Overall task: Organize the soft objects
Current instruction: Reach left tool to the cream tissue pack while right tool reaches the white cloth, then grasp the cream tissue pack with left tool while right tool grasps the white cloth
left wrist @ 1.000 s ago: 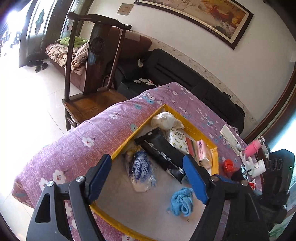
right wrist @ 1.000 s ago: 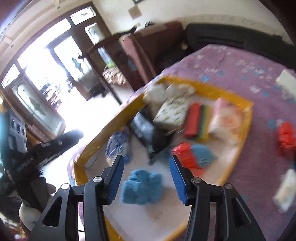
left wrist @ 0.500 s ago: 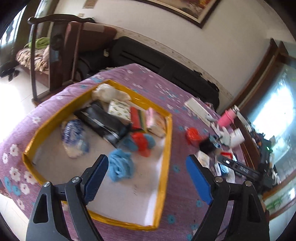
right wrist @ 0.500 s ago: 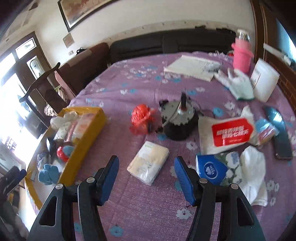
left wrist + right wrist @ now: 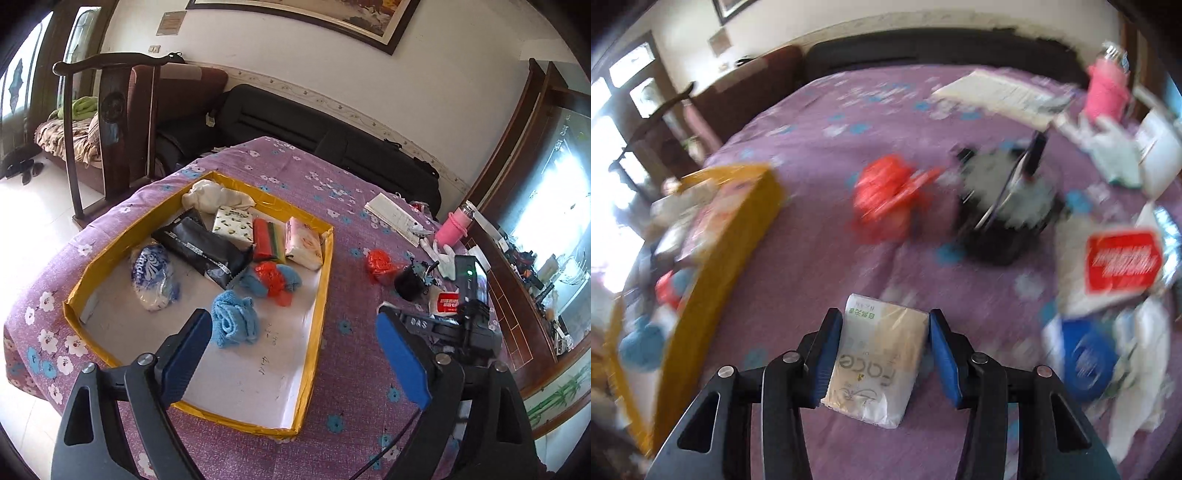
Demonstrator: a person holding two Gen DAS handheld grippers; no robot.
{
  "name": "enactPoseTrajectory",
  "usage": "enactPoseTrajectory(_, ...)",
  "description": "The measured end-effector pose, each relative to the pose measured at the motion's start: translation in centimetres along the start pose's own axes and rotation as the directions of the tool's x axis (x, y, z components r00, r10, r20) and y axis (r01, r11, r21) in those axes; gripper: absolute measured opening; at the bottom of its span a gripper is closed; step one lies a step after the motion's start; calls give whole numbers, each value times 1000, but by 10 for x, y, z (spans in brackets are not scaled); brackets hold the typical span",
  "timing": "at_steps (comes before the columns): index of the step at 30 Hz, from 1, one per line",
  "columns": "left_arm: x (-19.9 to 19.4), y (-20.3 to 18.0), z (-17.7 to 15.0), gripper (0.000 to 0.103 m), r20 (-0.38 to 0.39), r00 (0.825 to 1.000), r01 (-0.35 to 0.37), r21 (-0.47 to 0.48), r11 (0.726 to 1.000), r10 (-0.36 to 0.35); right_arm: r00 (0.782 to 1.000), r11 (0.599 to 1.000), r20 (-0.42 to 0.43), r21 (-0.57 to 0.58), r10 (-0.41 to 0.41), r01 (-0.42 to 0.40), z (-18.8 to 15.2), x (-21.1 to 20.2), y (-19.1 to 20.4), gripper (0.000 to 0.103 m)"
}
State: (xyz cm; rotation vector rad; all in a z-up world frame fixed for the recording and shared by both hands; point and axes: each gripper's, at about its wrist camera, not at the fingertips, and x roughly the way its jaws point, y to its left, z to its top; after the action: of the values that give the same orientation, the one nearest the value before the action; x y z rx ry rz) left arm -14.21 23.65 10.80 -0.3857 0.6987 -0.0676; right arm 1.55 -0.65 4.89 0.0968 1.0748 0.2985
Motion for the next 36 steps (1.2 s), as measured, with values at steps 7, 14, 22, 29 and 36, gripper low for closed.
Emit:
enactPoseTrajectory(7, 26, -35, -14, 90, -81, 996, 46, 97, 994, -38, 964, 964, -32, -16, 265, -266, -44, -44, -7, 65)
enactPoseTrajectory(14, 68, -73, -38, 90, -222, 973, 104, 167, 980, -65, 975, 992, 221, 114, 21, -48, -57, -118, -107, 70)
enactPoseTrajectory(22, 119, -121, -70, 90, -337, 941, 128, 288, 949, -25, 976, 968, 160, 224, -147, 109, -74, -116, -184, 70)
enactPoseTrajectory(29, 153, -139, -77, 89, -315, 944, 36, 402, 915, 101, 967, 968, 131, 150, -219, 199, -54, -86, -179, 70)
enactPoseTrajectory(36, 142, -130, -70, 47, -316, 948, 85, 359, 929, 35, 964, 967, 108, 104, -243, 232, -52, -65, -180, 29)
